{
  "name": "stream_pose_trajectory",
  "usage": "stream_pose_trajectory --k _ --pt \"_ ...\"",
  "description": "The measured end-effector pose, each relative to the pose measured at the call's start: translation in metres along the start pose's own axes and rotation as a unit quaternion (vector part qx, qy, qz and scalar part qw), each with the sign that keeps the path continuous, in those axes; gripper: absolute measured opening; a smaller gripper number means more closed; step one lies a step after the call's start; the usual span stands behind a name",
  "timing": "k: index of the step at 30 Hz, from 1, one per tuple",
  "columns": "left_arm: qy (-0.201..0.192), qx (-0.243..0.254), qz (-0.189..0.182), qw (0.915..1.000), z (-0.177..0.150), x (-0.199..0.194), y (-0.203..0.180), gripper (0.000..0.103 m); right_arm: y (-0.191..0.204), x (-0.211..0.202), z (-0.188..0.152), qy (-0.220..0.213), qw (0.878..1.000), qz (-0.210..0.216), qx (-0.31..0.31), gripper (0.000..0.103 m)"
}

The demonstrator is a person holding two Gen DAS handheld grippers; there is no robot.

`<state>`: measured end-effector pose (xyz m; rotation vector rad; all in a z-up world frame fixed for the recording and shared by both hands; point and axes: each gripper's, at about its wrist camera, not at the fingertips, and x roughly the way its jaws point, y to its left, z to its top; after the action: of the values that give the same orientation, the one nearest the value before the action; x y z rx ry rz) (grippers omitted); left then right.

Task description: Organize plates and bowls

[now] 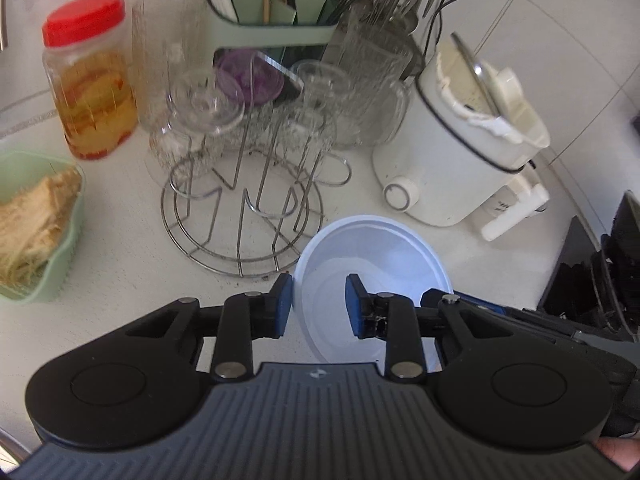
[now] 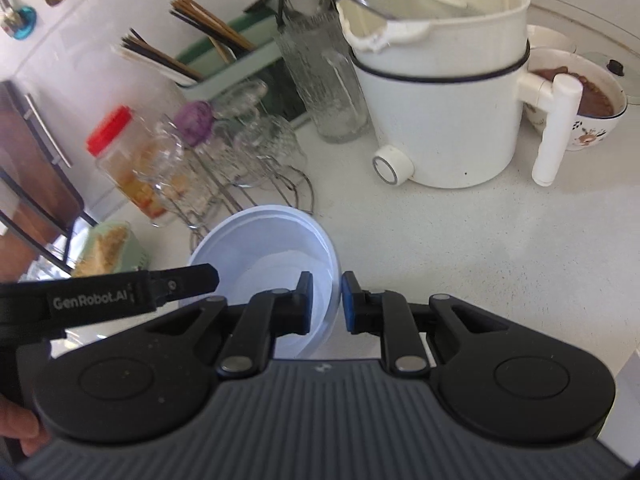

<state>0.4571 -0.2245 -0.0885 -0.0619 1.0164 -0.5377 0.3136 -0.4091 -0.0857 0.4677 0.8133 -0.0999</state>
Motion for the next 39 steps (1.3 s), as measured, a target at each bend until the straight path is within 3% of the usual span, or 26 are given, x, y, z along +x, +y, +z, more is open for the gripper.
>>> stream_pose_trajectory --k 13,26,39 --pt "-0.011 0.006 -0.013 0.9998 -0.017 -0.052 0.008 0.034 0.033 -0.041 -0.012 -0.038 0.999 0.004 -0.003 0.019" --pt "-0.033 -0.031 0.01 0.9989 -0.051 -0.094 0.039 0.034 0.067 -0.052 -0.041 -0.022 0.999 0.04 -0.025 0.019" --pt "-0.006 -0.063 0.032 0.9975 -0.081 -0.109 0.078 0.034 0.098 -0.045 -0.062 0.018 0.996 0.063 -0.057 0.019"
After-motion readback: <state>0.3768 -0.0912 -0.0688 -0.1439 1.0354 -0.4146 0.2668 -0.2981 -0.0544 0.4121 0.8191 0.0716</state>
